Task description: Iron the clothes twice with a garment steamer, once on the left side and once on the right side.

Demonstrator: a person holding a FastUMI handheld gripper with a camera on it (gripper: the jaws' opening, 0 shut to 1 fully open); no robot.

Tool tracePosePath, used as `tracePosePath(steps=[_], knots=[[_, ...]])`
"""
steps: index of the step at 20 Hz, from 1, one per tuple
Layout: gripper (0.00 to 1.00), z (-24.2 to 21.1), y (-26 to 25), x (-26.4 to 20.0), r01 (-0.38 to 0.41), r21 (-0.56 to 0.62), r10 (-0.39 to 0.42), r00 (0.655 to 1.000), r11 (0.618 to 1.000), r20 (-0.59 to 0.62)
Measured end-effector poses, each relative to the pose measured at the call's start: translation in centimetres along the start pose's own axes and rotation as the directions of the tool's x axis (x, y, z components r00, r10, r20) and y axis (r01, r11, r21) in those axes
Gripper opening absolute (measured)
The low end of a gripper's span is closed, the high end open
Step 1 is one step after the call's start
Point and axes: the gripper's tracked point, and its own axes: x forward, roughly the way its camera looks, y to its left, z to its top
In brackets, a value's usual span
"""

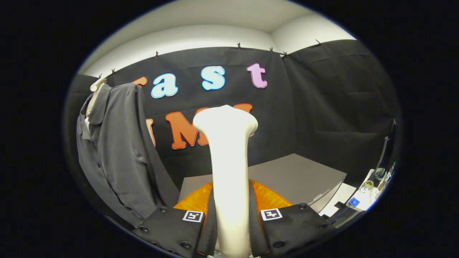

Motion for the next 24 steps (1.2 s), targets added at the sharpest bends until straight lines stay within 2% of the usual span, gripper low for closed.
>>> tracePosePath(steps=[5,10,20,24], knots=[[0.44,-0.2,3.9,-8.0,0.014,-0.038,-0.011,0.997,0.999,0.079],[0.44,-1.2,10.7,-13.8,-0.062,-0.039,0.066,0.990,0.997,0.122],[0.44,-0.4,25.2,-17.3,-0.176,-0.095,0.193,0.956,0.980,0.221],[0.44,-1.8,32.6,-18.2,-0.245,-0.118,0.266,0.935,0.962,0.232]])
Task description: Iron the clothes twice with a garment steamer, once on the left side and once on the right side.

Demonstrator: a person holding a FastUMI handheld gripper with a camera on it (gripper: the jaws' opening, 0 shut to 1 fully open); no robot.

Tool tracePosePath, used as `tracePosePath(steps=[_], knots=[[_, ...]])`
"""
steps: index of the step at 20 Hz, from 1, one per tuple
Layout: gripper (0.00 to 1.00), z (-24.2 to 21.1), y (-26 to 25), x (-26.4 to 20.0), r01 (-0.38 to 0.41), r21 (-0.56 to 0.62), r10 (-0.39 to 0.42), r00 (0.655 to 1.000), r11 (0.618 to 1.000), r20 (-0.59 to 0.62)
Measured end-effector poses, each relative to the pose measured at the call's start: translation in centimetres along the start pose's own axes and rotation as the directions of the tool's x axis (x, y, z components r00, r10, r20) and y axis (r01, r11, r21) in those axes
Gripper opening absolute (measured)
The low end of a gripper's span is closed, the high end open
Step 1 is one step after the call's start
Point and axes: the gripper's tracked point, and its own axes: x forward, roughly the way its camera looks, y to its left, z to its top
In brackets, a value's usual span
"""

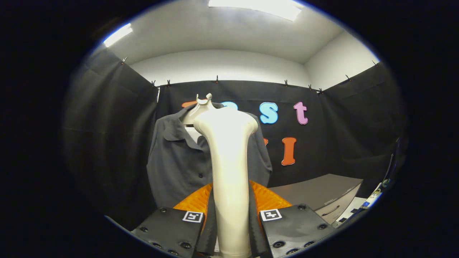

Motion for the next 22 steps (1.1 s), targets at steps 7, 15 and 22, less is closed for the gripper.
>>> tracePosePath(steps=[7,15,22], knots=[[0.44,-3.4,9.9,4.7,-0.104,0.042,0.106,0.994,0.994,-0.036],[0.44,-8.1,14.9,9.7,-0.097,0.016,0.098,0.991,0.995,-0.087],[0.44,-10.1,15.2,11.6,-0.066,0.004,0.066,0.993,0.998,-0.100]])
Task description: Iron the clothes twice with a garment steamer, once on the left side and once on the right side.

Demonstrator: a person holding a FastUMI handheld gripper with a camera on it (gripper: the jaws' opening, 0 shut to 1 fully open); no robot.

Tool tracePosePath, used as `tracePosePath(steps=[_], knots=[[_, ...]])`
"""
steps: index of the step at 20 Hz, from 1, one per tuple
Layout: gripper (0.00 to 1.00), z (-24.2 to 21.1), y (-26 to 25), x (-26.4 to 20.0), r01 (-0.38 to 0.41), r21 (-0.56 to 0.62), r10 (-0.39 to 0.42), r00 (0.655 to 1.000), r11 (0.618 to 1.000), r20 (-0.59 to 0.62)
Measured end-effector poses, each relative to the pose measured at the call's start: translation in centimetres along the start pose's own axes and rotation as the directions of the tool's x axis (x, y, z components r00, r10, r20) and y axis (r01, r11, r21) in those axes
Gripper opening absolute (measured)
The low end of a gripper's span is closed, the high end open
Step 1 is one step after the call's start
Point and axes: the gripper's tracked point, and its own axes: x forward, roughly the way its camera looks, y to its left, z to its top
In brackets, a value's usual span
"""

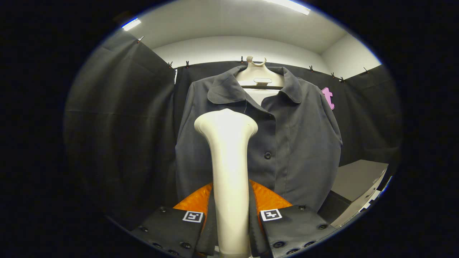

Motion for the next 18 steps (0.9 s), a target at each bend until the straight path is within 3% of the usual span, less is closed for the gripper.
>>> tracePosePath(steps=[18], knots=[[0.44,0.2,-4.0,1.7,0.068,-0.016,-0.068,0.998,0.998,-0.002]])
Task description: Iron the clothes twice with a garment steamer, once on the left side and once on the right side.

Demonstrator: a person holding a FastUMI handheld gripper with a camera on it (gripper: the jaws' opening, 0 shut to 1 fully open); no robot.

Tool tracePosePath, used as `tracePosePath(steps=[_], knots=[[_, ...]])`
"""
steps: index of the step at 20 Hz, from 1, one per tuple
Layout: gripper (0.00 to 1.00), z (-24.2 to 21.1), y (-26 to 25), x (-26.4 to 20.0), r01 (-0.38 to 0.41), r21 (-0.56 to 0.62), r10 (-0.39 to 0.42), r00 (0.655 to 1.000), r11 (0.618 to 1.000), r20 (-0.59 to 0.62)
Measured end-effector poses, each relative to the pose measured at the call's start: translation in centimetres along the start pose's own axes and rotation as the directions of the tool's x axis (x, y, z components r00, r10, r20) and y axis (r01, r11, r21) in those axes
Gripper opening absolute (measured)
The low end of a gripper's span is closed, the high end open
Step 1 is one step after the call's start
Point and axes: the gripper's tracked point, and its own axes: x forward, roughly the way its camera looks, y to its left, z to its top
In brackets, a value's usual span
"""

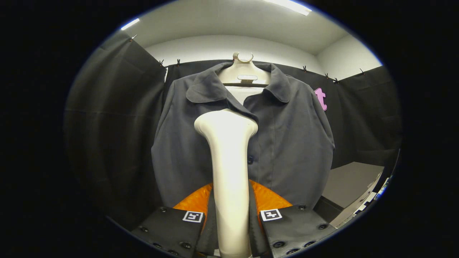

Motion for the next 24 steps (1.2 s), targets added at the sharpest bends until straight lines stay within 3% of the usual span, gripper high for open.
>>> tracePosePath(steps=[10,24], knots=[[0.44,-3.4,0.2,-0.7,0.003,-0.040,-0.004,1.000,0.999,-0.027],[0.44,-14.3,1.3,-4.7,-0.043,-0.052,0.033,0.985,0.998,-0.168]])
